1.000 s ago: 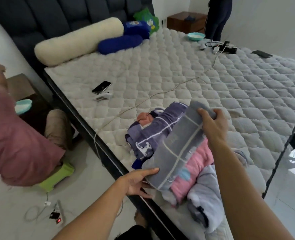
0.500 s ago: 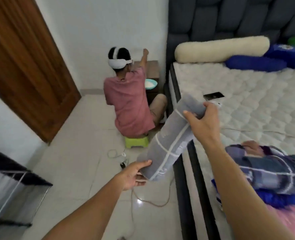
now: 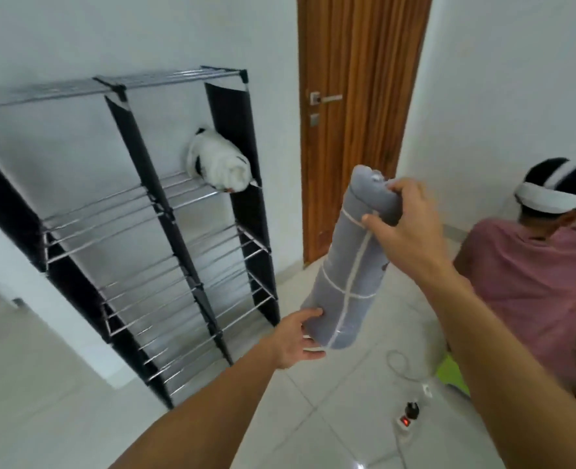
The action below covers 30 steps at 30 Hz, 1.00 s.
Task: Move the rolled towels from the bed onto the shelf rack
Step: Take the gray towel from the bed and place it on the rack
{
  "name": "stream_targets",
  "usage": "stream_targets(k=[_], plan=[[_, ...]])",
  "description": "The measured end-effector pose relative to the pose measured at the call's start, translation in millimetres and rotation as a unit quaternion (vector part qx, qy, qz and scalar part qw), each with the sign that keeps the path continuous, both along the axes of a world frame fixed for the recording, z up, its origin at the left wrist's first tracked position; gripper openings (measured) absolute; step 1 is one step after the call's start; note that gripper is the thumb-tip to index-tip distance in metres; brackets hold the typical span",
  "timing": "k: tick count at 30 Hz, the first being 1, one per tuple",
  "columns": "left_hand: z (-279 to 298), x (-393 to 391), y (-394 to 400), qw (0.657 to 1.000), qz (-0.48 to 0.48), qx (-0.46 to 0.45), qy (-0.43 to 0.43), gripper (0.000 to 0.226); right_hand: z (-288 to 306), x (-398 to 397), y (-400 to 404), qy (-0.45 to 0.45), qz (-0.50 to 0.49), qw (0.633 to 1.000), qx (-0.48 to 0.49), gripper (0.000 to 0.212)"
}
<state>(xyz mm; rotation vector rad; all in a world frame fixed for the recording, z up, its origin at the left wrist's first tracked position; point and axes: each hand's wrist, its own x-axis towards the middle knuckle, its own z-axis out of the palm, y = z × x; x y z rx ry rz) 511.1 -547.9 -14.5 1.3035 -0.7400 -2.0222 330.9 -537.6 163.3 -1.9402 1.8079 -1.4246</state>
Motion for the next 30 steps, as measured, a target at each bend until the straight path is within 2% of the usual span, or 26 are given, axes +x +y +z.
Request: stream_targets(k=[6, 10, 17, 18, 22, 25, 30], plan=[[34, 82, -61, 0.988, 0.150, -0.023, 0.028, 0.086, 40, 107, -105, 0.055, 0.137, 0.988, -0.036, 0.039], [41, 126, -105, 0.970, 0.229, -0.025, 0.071, 0.059, 58, 166, -178, 0.069, 0.226, 0.971, -0.045, 0.045], [49, 165, -181, 0.955, 0.280, -0.099, -0.009, 0.036, 62, 231, -307, 0.076, 0.307, 0.948, -0.024, 0.054], [50, 168, -192, 0.950, 0.292, -0.106, -0.021, 0.037, 61, 238, -324, 0.071, 0.315, 0.946, -0.016, 0.055], [51, 176, -230, 0.931, 0.324, -0.138, -0.101, 0.067, 52, 270, -385, 0.069, 0.352, 0.933, 0.002, 0.057], [51, 178, -245, 0.912, 0.354, -0.143, -0.151, 0.062, 50, 296, -414, 0.074, 0.369, 0.926, 0.003, 0.060], [53, 188, -262, 0.889, 0.387, -0.152, -0.190, 0.072, 47, 338, -454, 0.070, 0.398, 0.914, 0.026, 0.065]])
